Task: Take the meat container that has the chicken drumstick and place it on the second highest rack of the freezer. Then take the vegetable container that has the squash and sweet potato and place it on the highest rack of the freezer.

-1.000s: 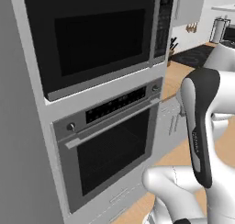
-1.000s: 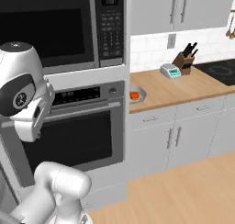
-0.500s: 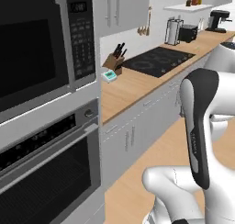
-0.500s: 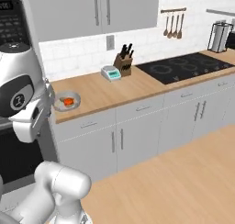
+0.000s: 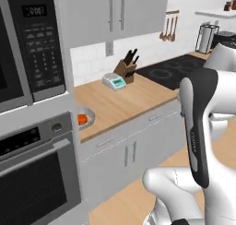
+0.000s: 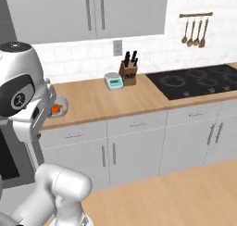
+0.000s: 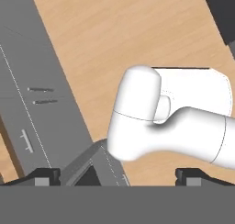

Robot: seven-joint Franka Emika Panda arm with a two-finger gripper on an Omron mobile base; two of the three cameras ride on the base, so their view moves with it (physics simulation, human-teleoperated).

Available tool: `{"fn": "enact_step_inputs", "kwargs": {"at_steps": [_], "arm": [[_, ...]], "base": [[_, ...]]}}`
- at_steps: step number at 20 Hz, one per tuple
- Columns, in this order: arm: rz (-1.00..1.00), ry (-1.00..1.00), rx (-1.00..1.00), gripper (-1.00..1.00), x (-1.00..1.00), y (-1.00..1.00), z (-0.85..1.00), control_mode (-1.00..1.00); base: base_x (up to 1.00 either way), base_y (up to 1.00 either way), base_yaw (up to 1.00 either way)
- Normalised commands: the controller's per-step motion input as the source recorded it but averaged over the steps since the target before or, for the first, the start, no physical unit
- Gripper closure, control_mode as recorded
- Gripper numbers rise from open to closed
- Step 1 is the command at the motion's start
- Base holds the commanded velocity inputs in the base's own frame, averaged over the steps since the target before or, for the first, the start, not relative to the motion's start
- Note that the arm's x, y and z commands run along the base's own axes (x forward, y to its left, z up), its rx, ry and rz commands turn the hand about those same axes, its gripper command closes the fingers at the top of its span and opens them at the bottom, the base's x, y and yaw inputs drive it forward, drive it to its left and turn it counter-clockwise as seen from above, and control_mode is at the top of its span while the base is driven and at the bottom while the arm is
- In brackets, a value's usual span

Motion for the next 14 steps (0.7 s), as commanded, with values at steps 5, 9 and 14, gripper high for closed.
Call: {"fn": "enact_step_inputs", "kwargs": {"at_steps": [5, 9, 14], "arm": [[0.0, 0.0, 0.0, -1.0, 0.0, 0.0, 0.0, 1.0], [0.0, 0.0, 0.0, -1.0, 0.0, 0.0, 0.0, 1.0], [0.0, 0.0, 0.0, -1.0, 0.0, 0.0, 0.0, 1.0]], "base": [[0.43, -0.52, 0.61], [0.51, -0.67, 0.51], [0.66, -0.31, 0.39]]}}
